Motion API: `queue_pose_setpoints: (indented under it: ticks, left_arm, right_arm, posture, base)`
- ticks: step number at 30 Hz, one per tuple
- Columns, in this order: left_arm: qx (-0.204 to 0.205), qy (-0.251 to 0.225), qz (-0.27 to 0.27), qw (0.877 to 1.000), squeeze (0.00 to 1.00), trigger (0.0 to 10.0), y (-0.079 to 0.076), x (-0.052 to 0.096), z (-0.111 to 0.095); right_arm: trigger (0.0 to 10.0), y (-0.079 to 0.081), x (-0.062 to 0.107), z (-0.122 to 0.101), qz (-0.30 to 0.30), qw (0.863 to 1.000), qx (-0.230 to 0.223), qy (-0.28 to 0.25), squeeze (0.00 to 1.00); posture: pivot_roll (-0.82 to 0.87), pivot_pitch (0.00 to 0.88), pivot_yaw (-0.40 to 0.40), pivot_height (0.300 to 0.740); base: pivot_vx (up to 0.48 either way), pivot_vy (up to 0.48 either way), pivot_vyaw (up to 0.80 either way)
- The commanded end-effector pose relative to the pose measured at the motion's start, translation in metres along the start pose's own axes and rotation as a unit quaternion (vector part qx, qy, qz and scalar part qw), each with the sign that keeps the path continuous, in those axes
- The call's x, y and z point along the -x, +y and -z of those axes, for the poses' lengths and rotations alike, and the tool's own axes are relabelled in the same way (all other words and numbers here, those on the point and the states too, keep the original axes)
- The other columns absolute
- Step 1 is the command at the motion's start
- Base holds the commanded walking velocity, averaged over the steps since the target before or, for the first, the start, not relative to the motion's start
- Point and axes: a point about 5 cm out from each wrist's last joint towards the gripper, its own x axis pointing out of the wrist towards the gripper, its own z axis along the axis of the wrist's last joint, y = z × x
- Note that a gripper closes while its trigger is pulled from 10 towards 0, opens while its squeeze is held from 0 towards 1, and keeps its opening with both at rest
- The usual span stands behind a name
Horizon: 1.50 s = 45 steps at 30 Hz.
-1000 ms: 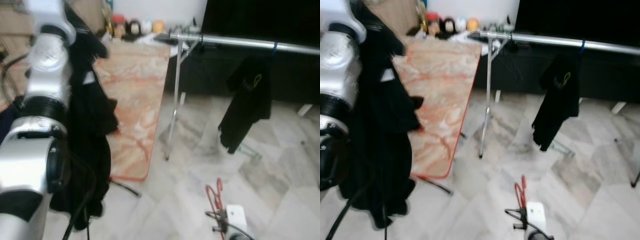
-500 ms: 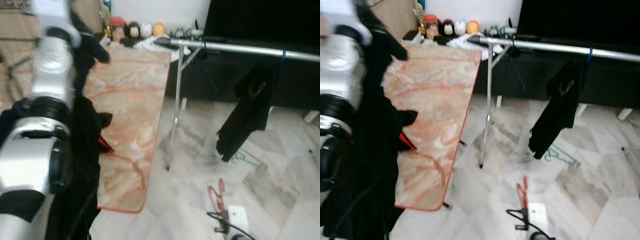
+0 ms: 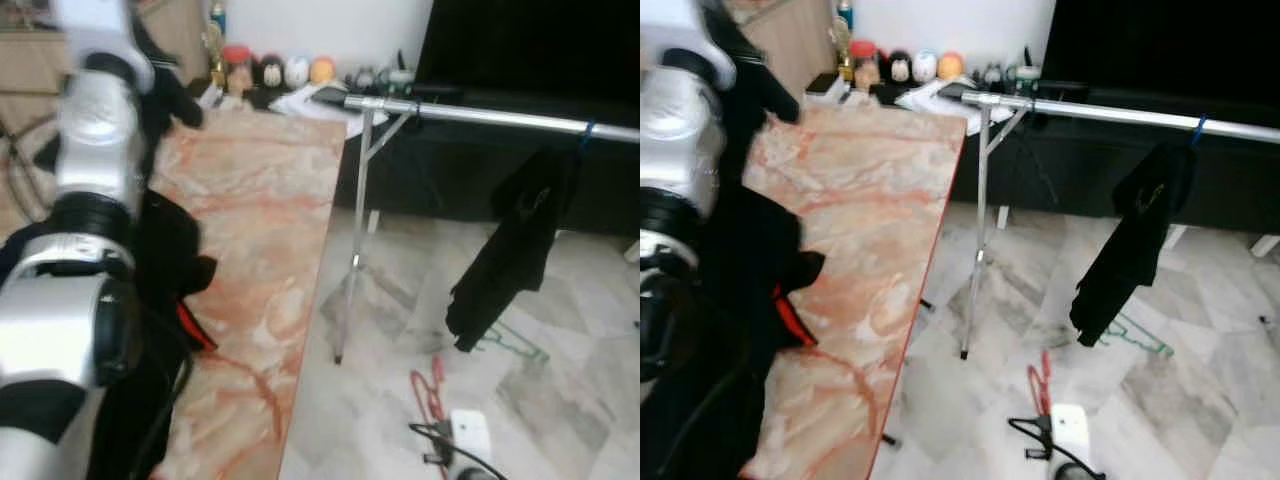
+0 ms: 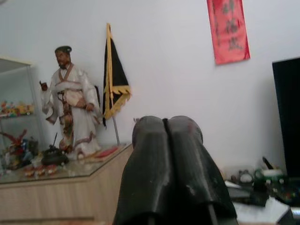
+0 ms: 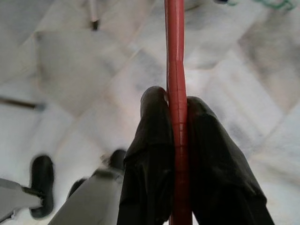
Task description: Hang hanger
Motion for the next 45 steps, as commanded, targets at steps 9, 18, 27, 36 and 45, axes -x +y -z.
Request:
queue_pose_setpoints:
  ticks: [9, 18, 27, 36, 45]
  left_arm:
    - [0.043, 0.369, 0.262, 0.89, 0.0, 10.0, -0.047, 0.222, 0.131]
    - [0.044, 0.379, 0.23, 0.895, 0.0, 10.0, -0.034, 0.246, 0.125]
    - [0.084, 0.327, 0.143, 0.93, 0.0, 10.0, -0.035, 0.248, 0.103]
    - [0.107, 0.287, 0.082, 0.948, 0.0, 10.0, -0.034, 0.255, 0.085]
    - [0.092, 0.278, 0.09, 0.952, 0.57, 10.0, -0.04, 0.264, 0.077]
  right_arm:
    - [10.0, 0.009, 0.0, 0.005, -0.011, 1.0, -0.007, 0.009, 0.0]
    - [10.0, 0.009, 0.0, 0.005, -0.013, 1.0, -0.006, 0.009, 0.0]
    - [10.0, 0.009, 0.0, 0.005, -0.01, 1.0, -0.006, 0.007, 0.0]
    - [10.0, 0.008, 0.001, 0.005, -0.008, 1.0, -0.009, 0.004, 0.0]
    - [10.0, 0.007, 0.001, 0.005, -0.009, 1.0, -0.006, 0.004, 0.0]
  posture:
    - [0.05, 0.053, -0.008, 0.74]
    - [0.05, 0.059, -0.009, 0.74]
    - [0.05, 0.06, -0.008, 0.74]
    - [0.05, 0.062, -0.012, 0.74]
    - [0.05, 0.064, -0.018, 0.74]
  base:
    - [0.0, 0.0, 0.0]
    - [0.0, 0.0, 0.0]
    - [0.0, 0.0, 0.0]
    - [0.0, 0.0, 0.0]
    - [0.0, 0.0, 0.0]
